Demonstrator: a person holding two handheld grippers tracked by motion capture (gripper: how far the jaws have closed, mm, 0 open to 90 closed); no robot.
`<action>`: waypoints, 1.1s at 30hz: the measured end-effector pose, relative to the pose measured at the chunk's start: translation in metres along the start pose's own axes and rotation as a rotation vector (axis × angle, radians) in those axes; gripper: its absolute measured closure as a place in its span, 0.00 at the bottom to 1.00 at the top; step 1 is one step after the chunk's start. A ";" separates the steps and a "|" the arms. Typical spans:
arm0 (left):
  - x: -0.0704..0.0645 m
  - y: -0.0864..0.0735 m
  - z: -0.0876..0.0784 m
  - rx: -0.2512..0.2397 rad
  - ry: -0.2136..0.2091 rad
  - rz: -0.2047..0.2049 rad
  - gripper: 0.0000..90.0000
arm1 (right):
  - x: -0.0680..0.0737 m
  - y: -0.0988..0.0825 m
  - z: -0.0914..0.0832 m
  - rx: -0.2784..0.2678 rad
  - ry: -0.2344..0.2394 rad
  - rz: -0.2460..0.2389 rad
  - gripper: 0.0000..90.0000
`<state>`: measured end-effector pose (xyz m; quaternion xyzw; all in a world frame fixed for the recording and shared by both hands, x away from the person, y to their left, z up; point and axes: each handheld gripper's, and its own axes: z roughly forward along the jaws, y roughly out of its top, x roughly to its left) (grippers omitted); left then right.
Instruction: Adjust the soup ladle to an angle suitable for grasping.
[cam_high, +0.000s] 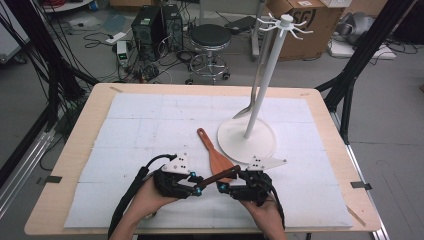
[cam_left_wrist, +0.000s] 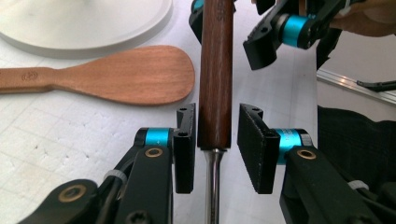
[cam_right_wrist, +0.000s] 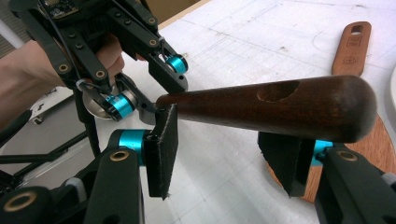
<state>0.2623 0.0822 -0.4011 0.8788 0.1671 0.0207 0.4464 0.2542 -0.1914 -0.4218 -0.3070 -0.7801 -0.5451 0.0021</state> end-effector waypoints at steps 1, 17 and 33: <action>0.000 0.000 0.000 0.005 -0.001 0.000 0.77 | 0.000 0.000 0.000 0.000 0.001 0.001 0.53; -0.003 0.005 -0.001 -0.030 0.034 0.021 0.81 | 0.002 0.011 0.001 -0.035 -0.008 0.022 0.51; -0.006 0.013 0.001 -0.043 0.043 0.029 0.81 | 0.001 0.015 0.002 -0.086 0.022 0.098 0.58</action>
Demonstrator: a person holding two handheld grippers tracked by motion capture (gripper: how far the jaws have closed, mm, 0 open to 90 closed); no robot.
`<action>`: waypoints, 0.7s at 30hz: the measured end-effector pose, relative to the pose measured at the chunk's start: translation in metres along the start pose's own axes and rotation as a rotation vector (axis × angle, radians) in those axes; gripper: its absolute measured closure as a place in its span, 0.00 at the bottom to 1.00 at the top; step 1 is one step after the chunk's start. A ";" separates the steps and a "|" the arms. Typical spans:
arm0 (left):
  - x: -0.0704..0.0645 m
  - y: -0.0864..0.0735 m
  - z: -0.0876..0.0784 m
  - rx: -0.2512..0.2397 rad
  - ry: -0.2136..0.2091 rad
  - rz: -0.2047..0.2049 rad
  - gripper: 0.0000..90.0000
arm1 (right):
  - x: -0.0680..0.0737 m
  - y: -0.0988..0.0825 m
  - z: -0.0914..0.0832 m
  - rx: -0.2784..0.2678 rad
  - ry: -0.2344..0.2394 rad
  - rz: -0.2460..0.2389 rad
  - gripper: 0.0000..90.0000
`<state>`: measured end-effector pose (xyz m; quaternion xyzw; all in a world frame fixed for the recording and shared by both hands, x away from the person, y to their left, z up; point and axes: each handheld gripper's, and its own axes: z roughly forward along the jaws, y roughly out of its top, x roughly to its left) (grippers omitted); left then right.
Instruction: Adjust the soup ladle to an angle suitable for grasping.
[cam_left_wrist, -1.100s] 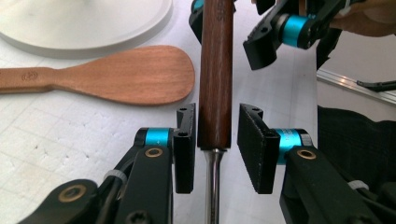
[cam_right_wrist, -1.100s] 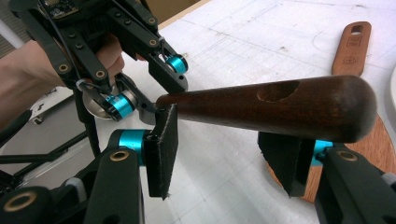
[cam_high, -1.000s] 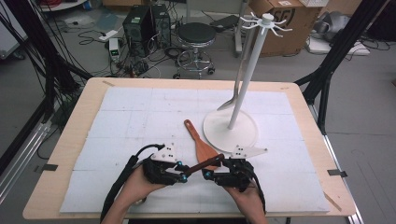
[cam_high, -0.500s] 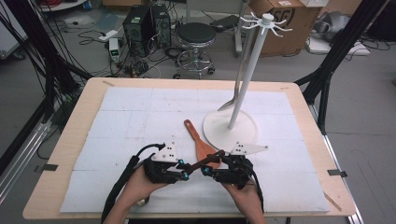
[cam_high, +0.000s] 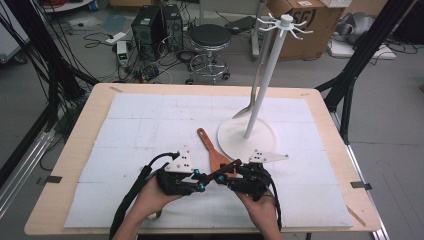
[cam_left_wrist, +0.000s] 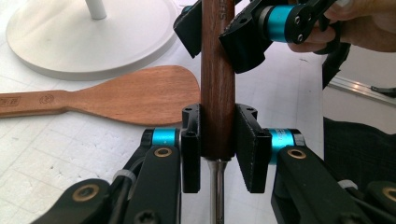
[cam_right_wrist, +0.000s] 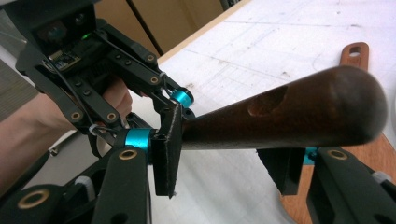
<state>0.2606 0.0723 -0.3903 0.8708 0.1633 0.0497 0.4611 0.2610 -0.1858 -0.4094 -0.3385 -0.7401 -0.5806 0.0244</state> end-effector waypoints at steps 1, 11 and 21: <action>0.000 0.000 0.000 -0.003 0.000 0.000 0.81 | 0.000 0.000 0.000 0.001 0.001 0.004 0.59; 0.001 0.002 -0.005 -0.044 -0.006 -0.004 0.81 | -0.003 0.006 -0.002 -0.036 0.080 0.055 0.69; 0.006 0.003 -0.017 -0.121 -0.039 -0.047 0.79 | 0.001 0.023 -0.007 -0.056 0.161 0.056 0.78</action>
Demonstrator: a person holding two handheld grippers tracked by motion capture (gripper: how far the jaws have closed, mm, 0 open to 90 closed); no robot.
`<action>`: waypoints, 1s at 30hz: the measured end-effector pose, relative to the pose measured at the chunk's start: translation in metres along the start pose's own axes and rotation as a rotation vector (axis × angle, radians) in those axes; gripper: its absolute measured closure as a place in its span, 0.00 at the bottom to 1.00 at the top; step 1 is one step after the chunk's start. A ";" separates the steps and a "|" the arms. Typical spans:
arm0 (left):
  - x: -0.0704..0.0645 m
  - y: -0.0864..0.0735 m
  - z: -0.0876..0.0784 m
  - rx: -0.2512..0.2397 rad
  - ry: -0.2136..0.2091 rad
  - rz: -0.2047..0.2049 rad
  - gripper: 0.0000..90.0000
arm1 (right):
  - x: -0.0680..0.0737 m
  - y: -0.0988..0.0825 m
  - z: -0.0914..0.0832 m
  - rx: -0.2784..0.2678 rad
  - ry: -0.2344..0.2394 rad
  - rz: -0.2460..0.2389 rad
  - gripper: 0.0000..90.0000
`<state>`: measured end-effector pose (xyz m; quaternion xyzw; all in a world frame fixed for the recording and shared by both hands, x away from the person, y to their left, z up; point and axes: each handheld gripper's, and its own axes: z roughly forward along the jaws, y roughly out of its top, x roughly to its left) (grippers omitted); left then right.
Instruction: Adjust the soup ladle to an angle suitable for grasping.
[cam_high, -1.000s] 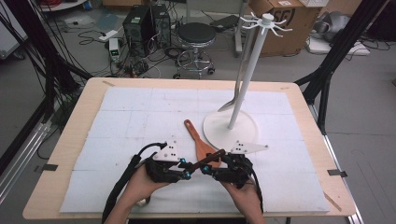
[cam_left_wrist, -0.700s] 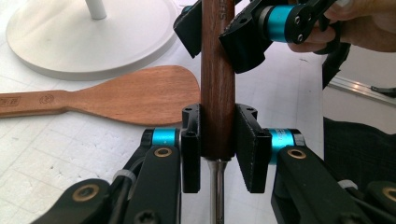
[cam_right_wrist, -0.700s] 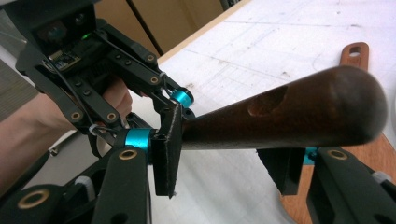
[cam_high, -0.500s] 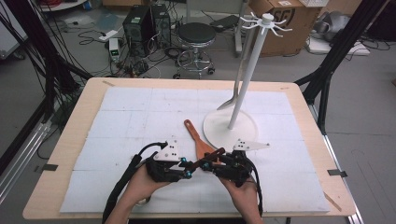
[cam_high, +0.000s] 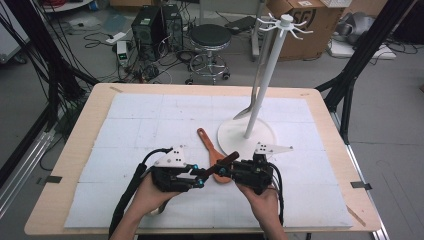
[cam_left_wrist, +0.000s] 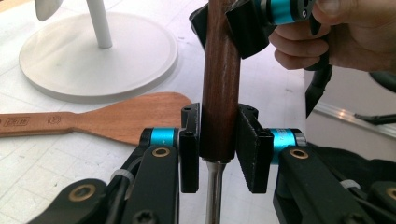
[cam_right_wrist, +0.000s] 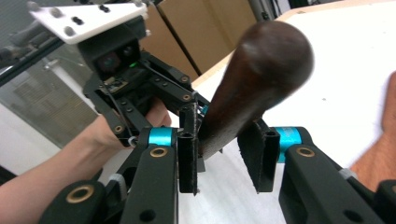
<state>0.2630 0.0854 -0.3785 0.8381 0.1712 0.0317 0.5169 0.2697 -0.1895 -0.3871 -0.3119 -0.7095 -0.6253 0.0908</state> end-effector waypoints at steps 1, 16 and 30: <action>0.001 0.000 -0.001 0.002 0.000 0.001 0.79 | 0.001 0.002 0.000 0.000 0.006 -0.002 0.79; 0.004 0.000 -0.005 -0.033 -0.044 -0.037 0.73 | 0.018 0.042 -0.009 -0.011 -0.008 -0.112 0.81; 0.004 -0.001 0.001 -0.028 -0.111 -0.046 0.75 | 0.026 0.061 -0.008 -0.026 0.022 -0.149 0.81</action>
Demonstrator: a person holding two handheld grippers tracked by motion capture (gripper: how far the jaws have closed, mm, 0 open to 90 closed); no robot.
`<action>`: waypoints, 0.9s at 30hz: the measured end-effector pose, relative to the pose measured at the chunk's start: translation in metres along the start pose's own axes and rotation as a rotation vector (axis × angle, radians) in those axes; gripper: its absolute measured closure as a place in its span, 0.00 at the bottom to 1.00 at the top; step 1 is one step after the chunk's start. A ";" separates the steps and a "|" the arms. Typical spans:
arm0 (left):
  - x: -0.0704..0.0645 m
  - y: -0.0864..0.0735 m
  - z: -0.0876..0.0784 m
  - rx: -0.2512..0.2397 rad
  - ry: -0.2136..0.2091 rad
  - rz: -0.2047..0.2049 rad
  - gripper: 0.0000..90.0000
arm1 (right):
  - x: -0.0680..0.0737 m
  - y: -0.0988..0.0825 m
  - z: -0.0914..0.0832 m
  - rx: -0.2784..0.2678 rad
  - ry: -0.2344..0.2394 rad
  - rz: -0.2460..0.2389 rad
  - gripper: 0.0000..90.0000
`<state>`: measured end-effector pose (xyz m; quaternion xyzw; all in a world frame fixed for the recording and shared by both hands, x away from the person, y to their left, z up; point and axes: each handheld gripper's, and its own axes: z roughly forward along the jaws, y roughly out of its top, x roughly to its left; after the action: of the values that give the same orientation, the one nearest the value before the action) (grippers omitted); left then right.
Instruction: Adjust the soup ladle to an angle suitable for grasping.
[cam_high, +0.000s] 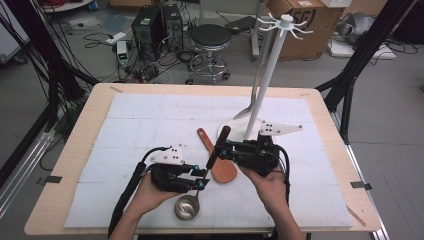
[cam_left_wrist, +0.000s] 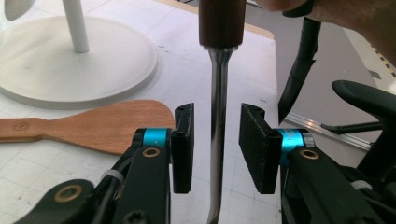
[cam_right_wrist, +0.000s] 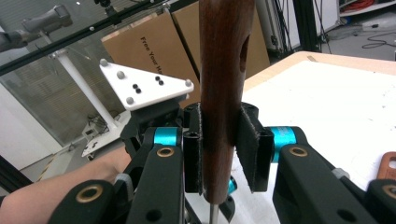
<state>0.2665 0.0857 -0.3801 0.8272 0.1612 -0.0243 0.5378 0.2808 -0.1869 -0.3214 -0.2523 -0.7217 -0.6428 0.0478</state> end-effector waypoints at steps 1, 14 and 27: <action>0.000 0.000 0.000 0.001 -0.003 0.001 0.77 | 0.000 0.000 0.000 -0.004 0.004 0.000 0.81; -0.003 0.000 0.008 0.016 -0.028 0.011 0.91 | 0.004 0.004 0.000 -0.011 0.007 -0.017 0.81; -0.003 0.000 0.006 -0.006 -0.002 0.024 0.93 | 0.009 -0.011 0.013 0.008 -0.049 -0.034 0.78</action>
<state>0.2648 0.0801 -0.3817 0.8275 0.1510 -0.0182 0.5404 0.2717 -0.1721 -0.3300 -0.2554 -0.7293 -0.6344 0.0200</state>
